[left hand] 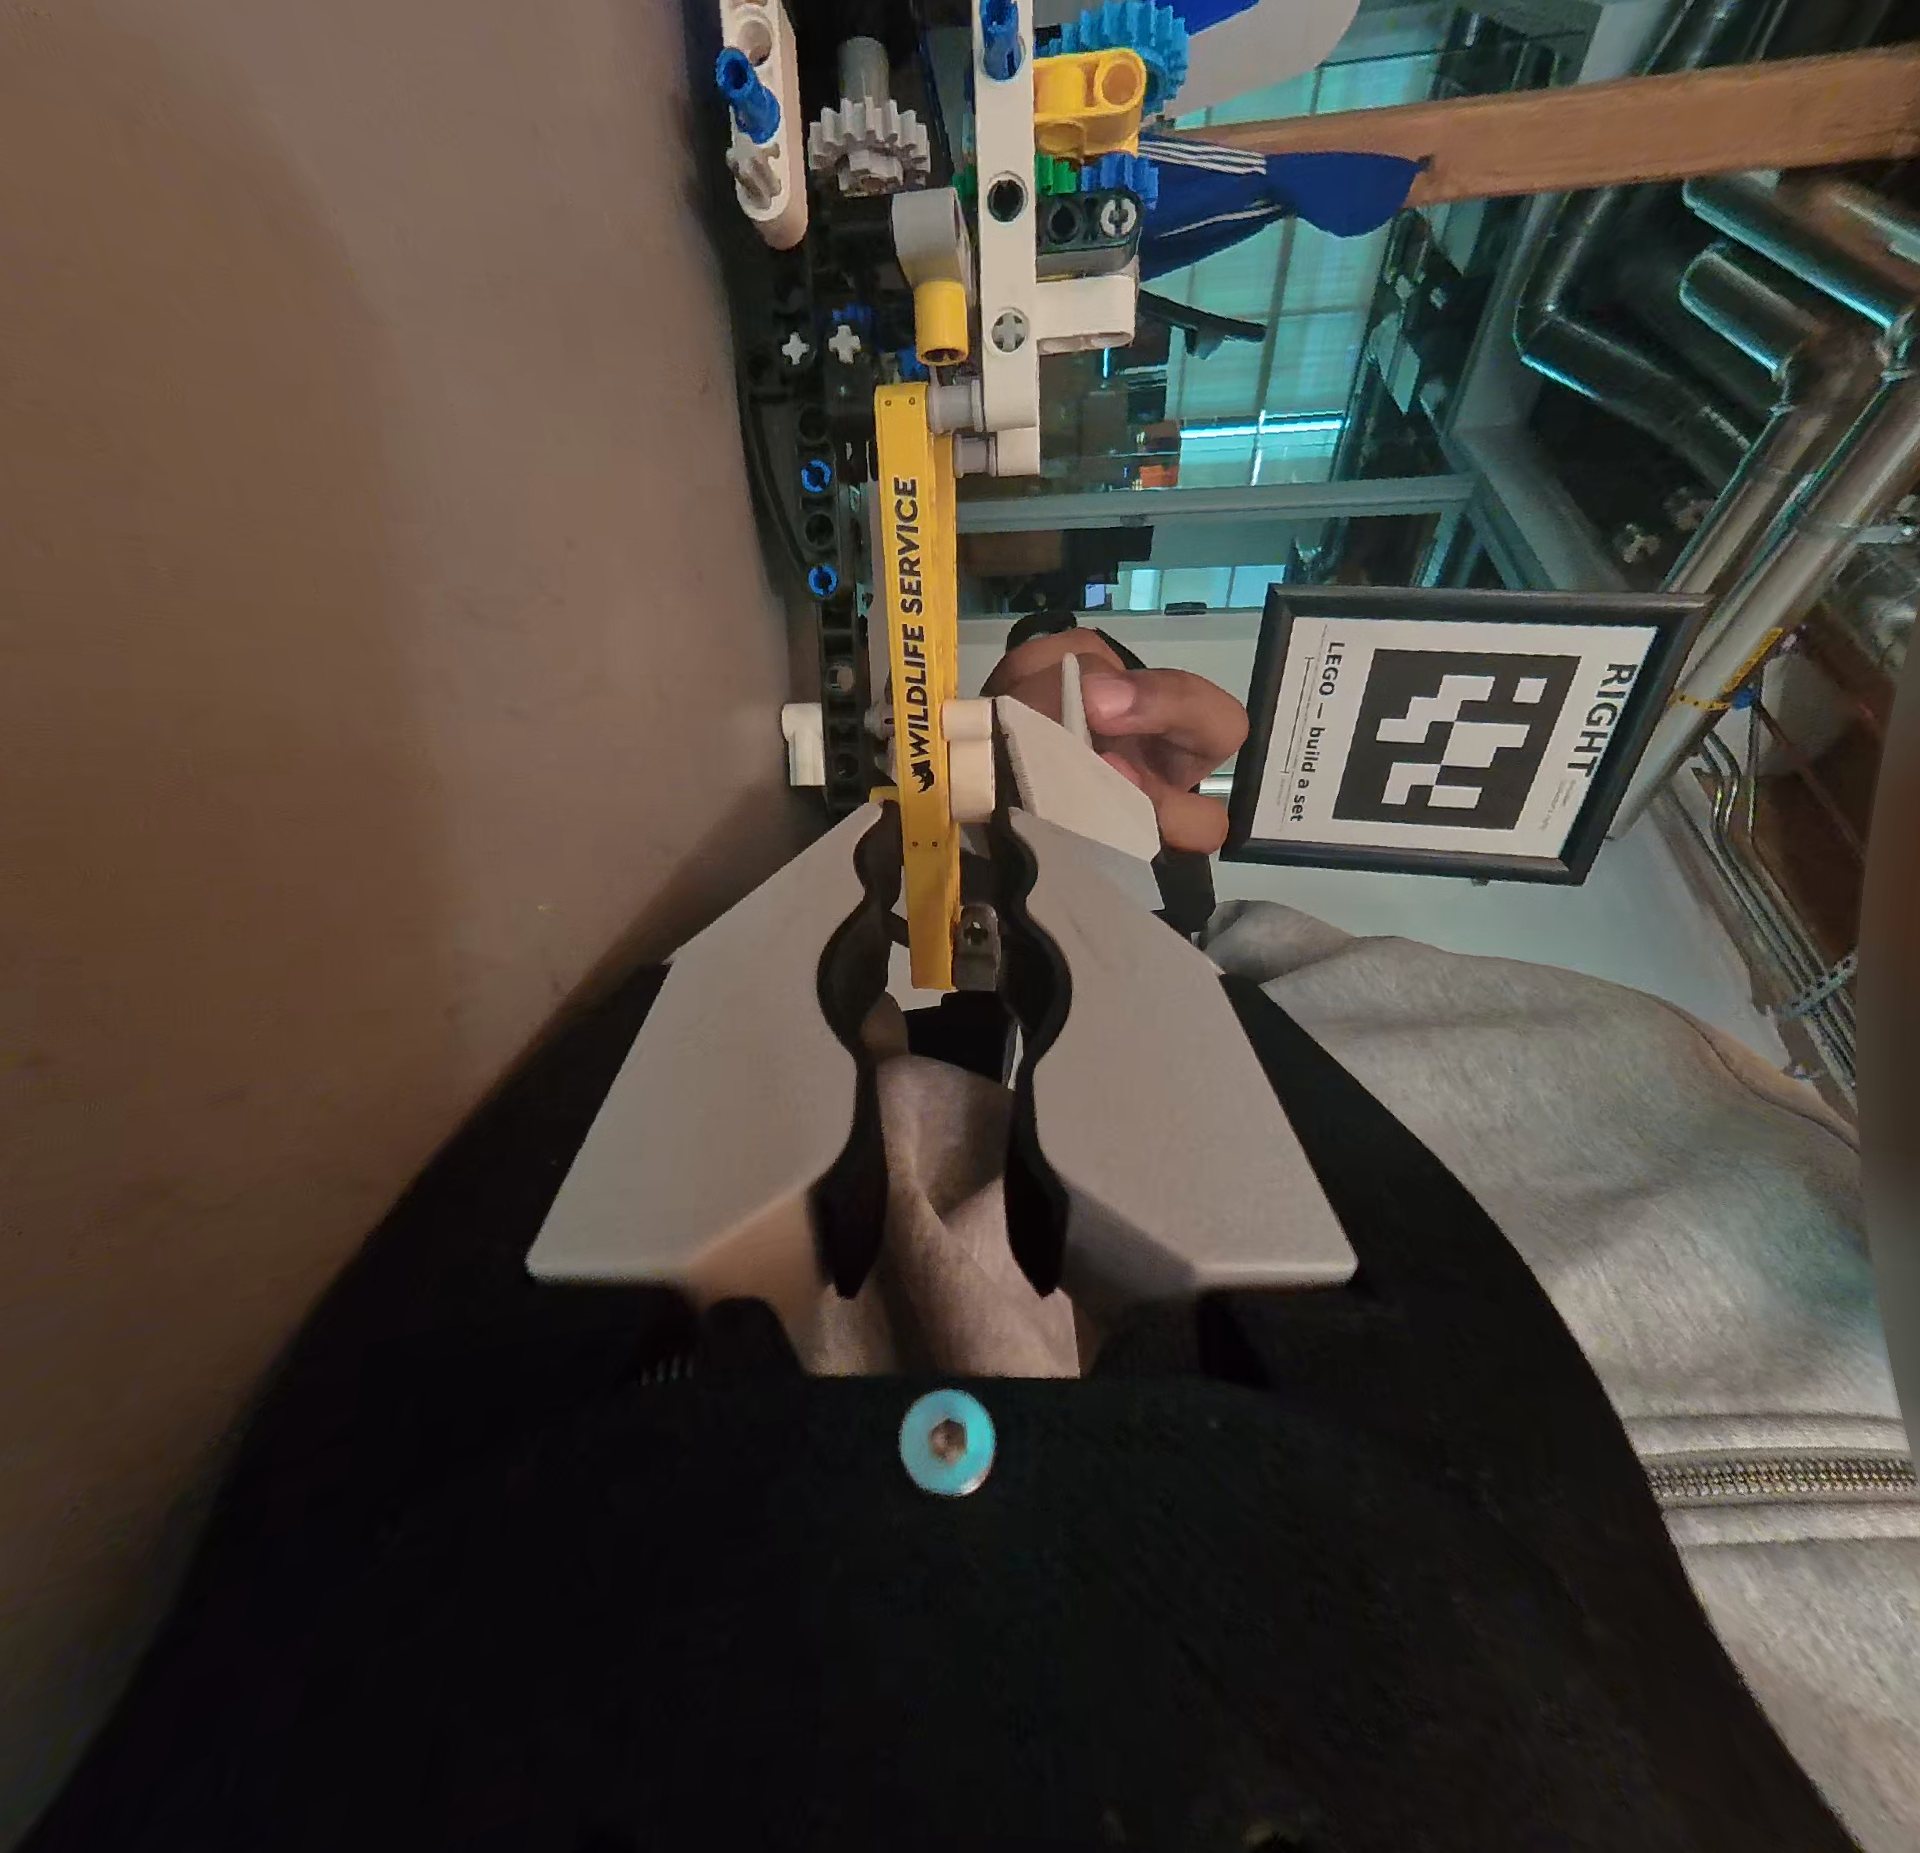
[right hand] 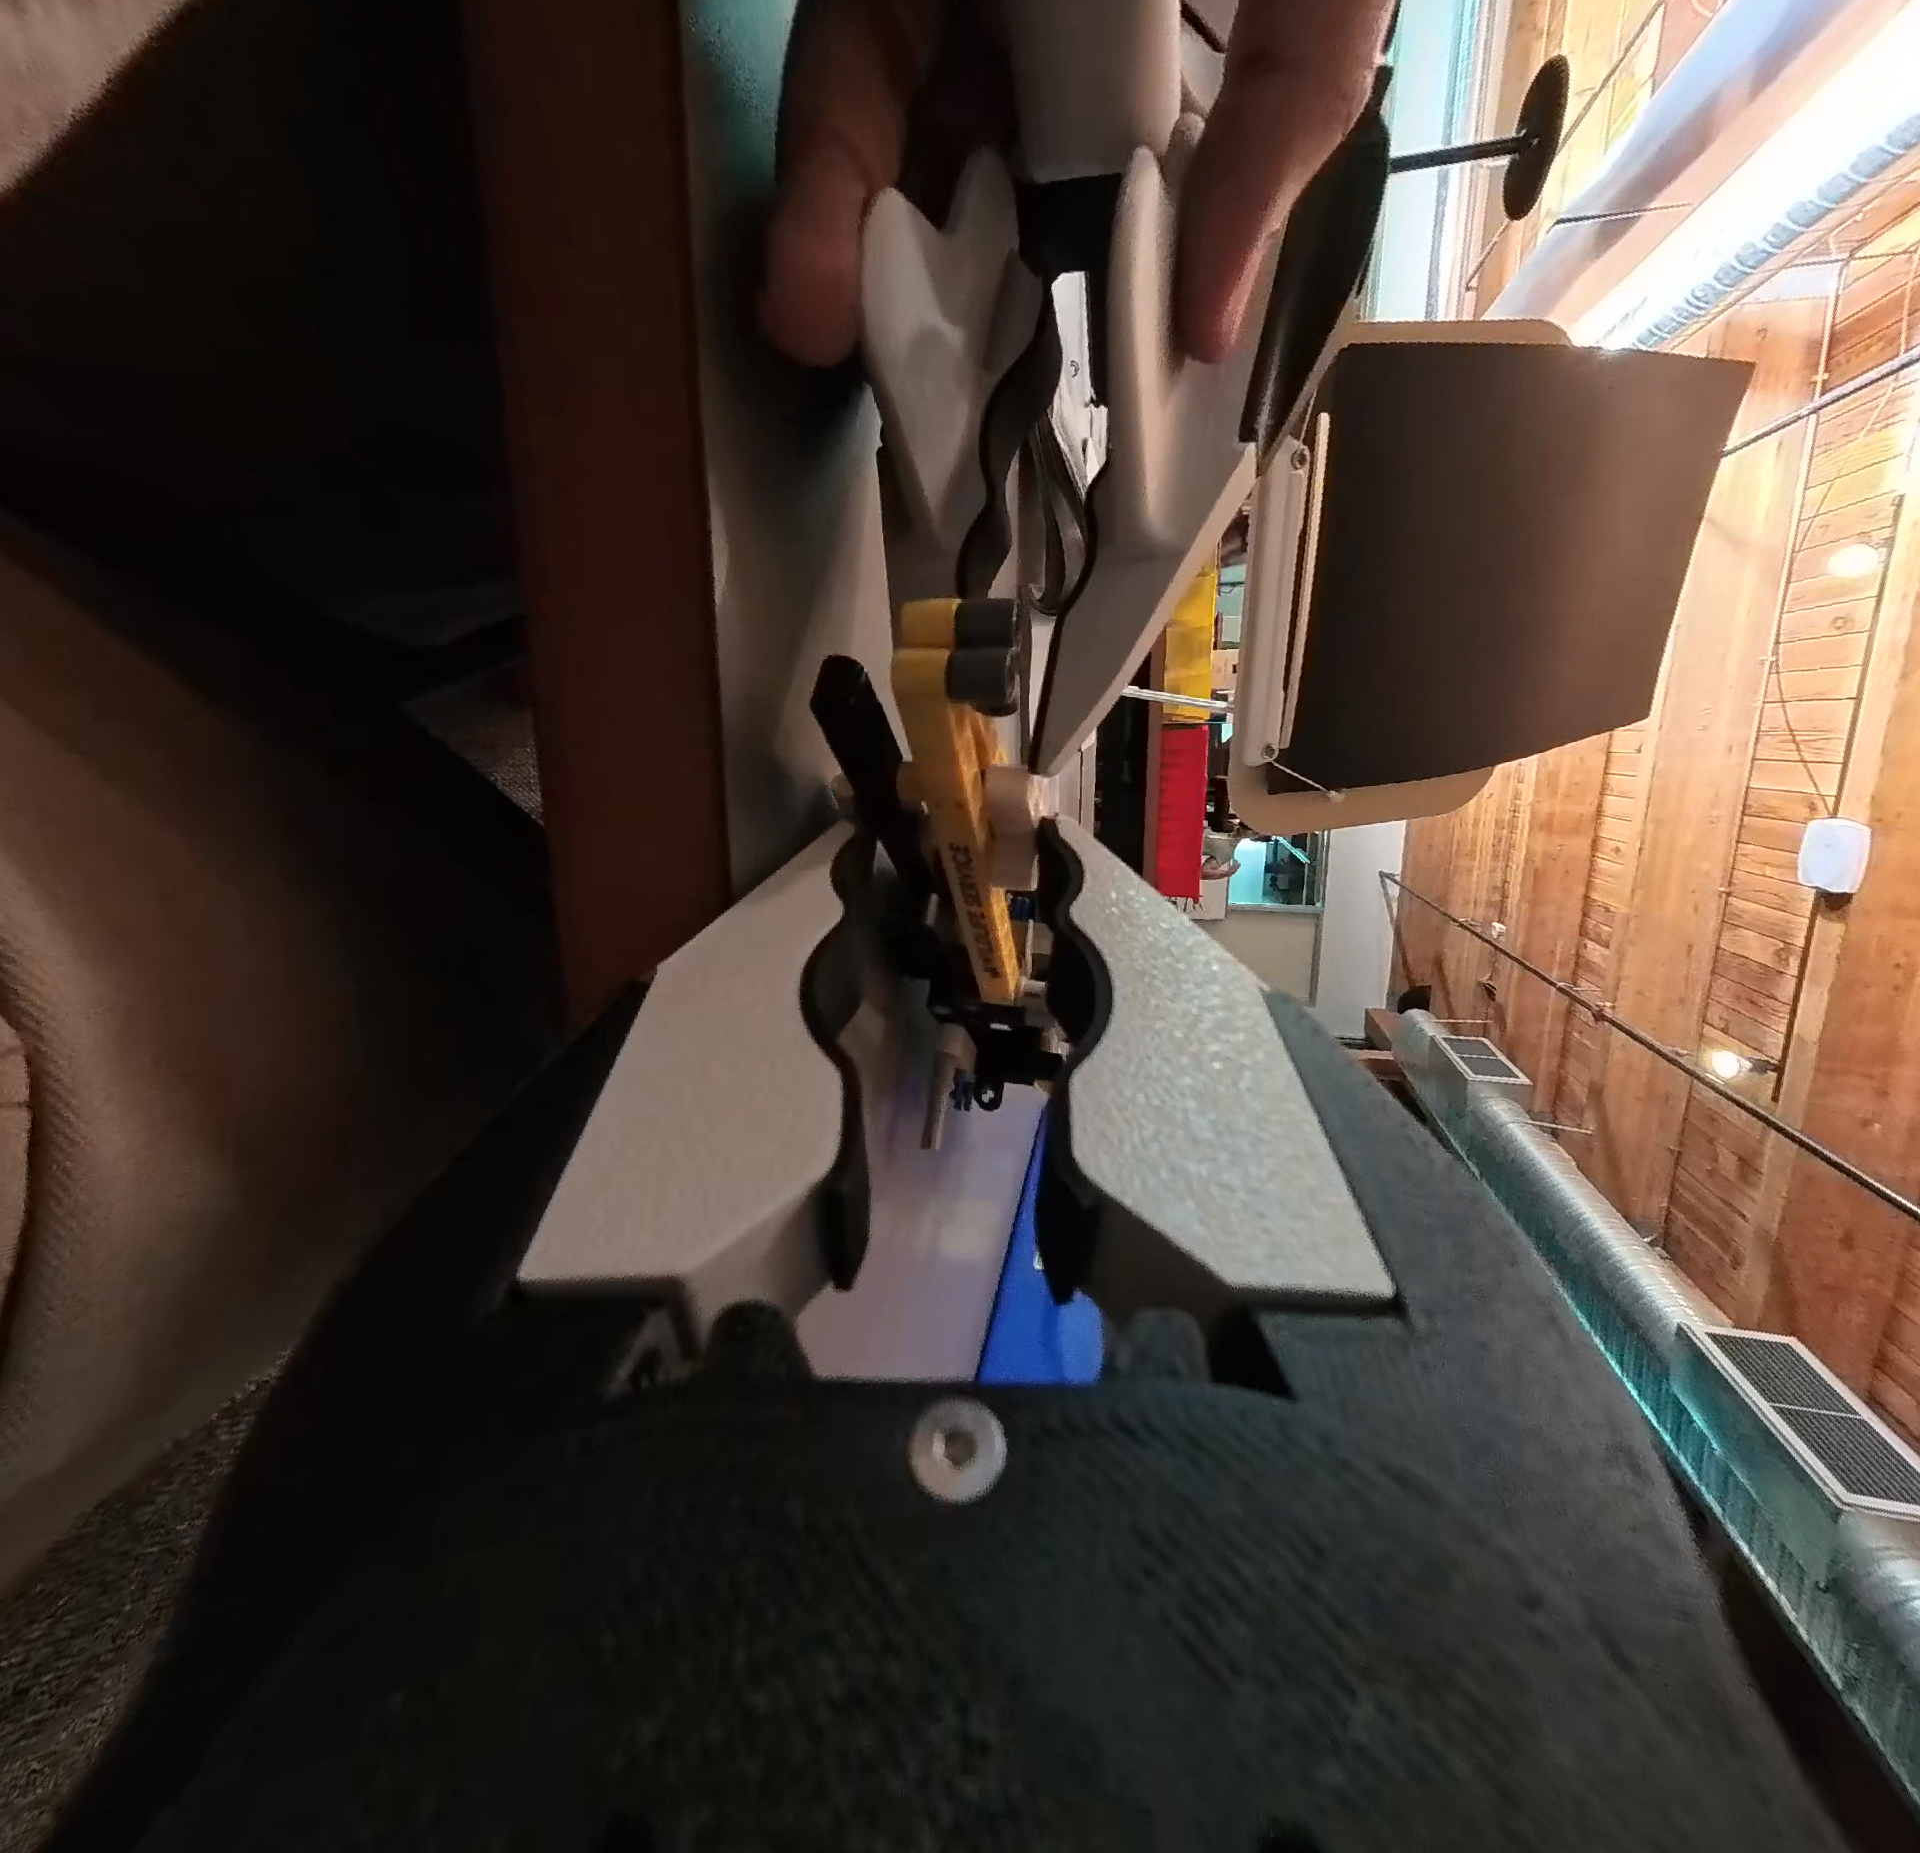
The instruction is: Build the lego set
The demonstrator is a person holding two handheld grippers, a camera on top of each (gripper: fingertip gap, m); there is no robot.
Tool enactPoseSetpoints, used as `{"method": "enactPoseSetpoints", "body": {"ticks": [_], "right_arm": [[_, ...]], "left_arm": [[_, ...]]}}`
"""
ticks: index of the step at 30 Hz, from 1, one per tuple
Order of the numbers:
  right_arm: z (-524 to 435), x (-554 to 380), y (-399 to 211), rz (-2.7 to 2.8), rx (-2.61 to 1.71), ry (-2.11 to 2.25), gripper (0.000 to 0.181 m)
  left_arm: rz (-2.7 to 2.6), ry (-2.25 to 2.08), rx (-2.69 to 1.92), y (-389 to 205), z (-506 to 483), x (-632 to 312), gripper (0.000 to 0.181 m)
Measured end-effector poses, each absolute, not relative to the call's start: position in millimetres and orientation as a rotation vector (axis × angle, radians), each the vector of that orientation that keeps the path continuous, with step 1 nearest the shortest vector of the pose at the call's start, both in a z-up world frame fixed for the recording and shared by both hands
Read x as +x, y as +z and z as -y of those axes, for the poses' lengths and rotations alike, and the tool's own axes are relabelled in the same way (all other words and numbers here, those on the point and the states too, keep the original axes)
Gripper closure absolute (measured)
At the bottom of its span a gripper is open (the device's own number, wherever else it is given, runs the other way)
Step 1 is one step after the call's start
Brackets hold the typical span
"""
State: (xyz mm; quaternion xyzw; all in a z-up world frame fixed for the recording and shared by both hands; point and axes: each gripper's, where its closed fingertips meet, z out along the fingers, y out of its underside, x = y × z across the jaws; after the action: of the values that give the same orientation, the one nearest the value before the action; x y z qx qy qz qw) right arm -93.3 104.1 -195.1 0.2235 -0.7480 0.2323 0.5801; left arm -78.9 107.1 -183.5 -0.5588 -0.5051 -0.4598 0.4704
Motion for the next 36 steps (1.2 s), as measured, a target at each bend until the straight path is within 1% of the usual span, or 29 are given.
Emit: {"method": "enactPoseSetpoints", "body": {"ticks": [12, 13, 19, 23, 26, 29, 32, 36], "right_arm": [[-97.9, -103.0, -187.7, 1.773, 0.522, 0.529, 0.152], [-102.1, -99.6, -184.8, 1.751, 0.512, 0.536, 0.164], [-103.6, -96.8, -183.8, 1.766, 0.507, 0.587, 0.164], [-104.1, -96.6, -184.4, 1.745, 0.509, 0.595, 0.163], [-103.9, -95.2, -184.3, 1.796, 0.429, 0.676, 0.159], [-110.6, -93.1, -182.6, 1.888, 0.304, 0.787, 0.146], [-123.2, -97.0, -176.6, 1.948, 0.138, 0.893, 0.143], [-136.2, -103.0, -168.1, 1.991, -0.099, 1.020, 0.145]], "left_arm": [[1.231, -1.077, -1.366, -184.0, -107.7, -79.2, 0.168], [1.229, -1.073, -1.352, -183.0, -107.3, -80.3, 0.171], [1.220, -1.072, -1.348, -182.4, -105.4, -80.6, 0.171], [1.226, -1.071, -1.343, -182.3, -105.4, -81.0, 0.171], [1.227, -1.074, -1.339, -181.7, -105.8, -80.8, 0.169], [1.225, -1.088, -1.316, -179.7, -105.0, -81.4, 0.170], [1.222, -1.095, -1.312, -178.6, -105.1, -81.0, 0.168], [1.218, -1.095, -1.305, -177.5, -105.3, -81.9, 0.165]]}}
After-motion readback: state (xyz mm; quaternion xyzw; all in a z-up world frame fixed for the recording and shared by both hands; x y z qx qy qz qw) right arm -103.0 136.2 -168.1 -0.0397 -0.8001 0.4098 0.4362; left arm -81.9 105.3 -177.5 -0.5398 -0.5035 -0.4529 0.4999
